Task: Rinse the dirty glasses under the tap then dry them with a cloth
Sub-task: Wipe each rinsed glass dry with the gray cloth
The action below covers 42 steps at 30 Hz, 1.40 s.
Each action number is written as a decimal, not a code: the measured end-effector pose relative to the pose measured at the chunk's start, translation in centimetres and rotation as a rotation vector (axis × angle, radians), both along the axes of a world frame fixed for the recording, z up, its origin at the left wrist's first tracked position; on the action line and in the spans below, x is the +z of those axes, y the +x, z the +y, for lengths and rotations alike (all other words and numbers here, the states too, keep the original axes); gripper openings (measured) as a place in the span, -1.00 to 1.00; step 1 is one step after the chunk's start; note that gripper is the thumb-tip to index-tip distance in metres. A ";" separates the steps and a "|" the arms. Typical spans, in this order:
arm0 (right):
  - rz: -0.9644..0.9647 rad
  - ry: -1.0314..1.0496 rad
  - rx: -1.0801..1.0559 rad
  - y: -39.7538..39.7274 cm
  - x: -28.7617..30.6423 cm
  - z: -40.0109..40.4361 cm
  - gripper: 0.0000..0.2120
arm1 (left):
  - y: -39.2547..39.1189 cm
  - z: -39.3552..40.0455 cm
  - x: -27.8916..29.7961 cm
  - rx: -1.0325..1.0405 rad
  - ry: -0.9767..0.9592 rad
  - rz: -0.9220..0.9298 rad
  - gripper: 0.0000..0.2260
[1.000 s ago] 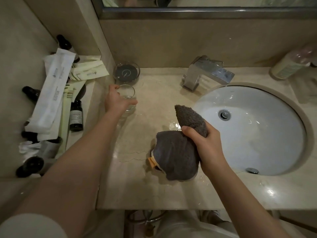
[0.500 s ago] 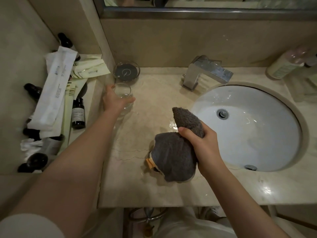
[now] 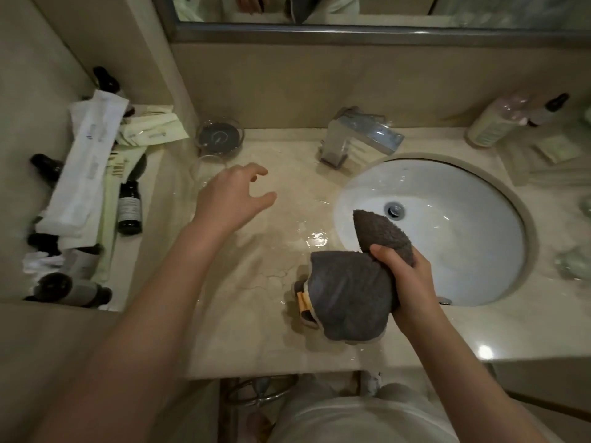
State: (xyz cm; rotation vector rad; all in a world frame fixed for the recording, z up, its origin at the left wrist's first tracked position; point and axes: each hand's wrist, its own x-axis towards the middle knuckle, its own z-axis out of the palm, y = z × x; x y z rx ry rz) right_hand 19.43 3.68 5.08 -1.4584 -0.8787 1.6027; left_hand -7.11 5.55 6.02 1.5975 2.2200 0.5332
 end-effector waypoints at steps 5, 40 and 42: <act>0.072 0.020 -0.095 4.3 1.0 -0.2 -0.83 | 5.7 -0.5 -0.7 -0.142 -0.063 -0.027 -0.53; 0.128 -0.047 -0.540 47.6 2.3 1.7 -0.91 | 51.6 12.2 -2.2 -0.517 -0.226 0.042 -0.55; 0.127 -0.057 -0.515 48.4 2.3 2.0 -0.89 | 52.6 12.9 -2.9 -0.518 -0.247 0.095 -0.55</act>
